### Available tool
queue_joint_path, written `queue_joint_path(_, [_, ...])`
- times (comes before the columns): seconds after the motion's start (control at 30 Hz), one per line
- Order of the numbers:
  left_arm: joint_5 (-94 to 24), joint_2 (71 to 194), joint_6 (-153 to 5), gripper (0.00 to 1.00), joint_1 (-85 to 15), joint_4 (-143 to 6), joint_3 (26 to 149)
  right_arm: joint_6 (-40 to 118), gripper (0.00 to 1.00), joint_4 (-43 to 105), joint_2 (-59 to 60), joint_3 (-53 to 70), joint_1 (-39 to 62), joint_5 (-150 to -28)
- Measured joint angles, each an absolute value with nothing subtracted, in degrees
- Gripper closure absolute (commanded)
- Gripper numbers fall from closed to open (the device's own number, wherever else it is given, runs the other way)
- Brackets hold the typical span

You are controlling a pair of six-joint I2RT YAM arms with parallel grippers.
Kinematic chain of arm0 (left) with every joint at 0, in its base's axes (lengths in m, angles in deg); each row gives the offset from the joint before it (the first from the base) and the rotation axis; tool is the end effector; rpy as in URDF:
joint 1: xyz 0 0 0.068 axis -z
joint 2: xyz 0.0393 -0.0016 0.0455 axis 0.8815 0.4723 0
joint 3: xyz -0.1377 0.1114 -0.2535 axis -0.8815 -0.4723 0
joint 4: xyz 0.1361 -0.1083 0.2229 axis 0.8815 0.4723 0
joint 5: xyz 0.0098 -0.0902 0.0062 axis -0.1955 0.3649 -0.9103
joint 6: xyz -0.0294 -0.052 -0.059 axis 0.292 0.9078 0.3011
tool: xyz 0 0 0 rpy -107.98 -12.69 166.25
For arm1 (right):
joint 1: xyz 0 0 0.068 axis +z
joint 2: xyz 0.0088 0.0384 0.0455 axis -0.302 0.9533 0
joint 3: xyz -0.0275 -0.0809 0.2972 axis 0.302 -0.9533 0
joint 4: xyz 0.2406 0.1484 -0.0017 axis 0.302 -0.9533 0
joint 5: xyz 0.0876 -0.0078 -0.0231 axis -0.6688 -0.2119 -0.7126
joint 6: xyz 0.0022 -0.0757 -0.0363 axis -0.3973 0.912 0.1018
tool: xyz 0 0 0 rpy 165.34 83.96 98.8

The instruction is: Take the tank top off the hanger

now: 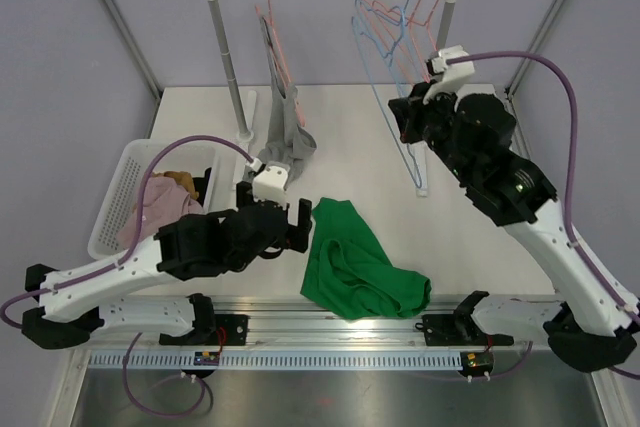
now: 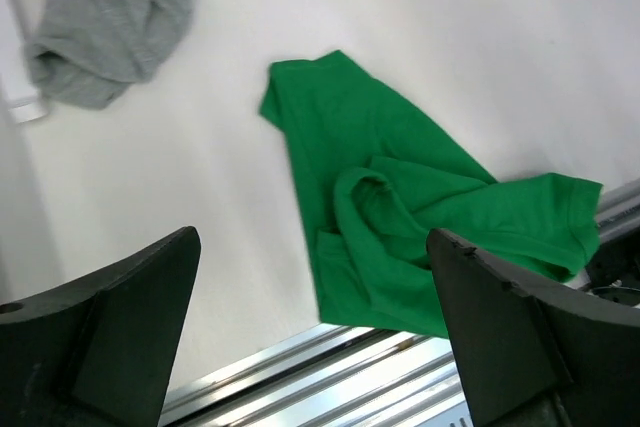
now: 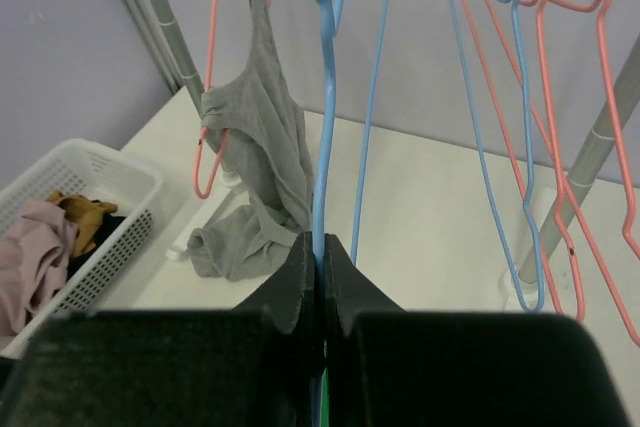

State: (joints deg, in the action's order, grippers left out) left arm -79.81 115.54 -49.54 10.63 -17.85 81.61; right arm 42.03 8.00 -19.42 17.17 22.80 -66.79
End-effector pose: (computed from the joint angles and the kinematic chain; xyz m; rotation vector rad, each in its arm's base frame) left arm 0.1080 -0.1964 0.3793 0.3491 2.1167 -0.3885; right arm 0.1948 0.1410 0.5392 -0.2988 1.5559 0.4005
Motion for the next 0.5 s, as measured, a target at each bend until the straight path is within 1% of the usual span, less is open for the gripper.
queue_joint_path(0.13, [-83.24,111.28,-48.49,0.01,10.63,-9.89,83.2,42.1,1.0,3.27,-9.89,24.64,20.97,-67.33])
queue_joint_path(0.23, [-85.17,106.86,-48.54,0.01,10.63,-5.24,83.23,41.42,1.0,0.35,-3.68,31.05,15.96,-70.92])
queue_joint_path(0.37, [-87.18,100.63,-48.8,0.01,10.63,-3.25,81.15,40.96,1.0,0.43,2.26,36.69,10.32,-74.5])
queue_joint_path(0.5, [-88.47,94.8,-49.94,0.01,10.61,-3.34,75.6,40.76,1.0,0.13,8.93,43.42,7.63,-78.26])
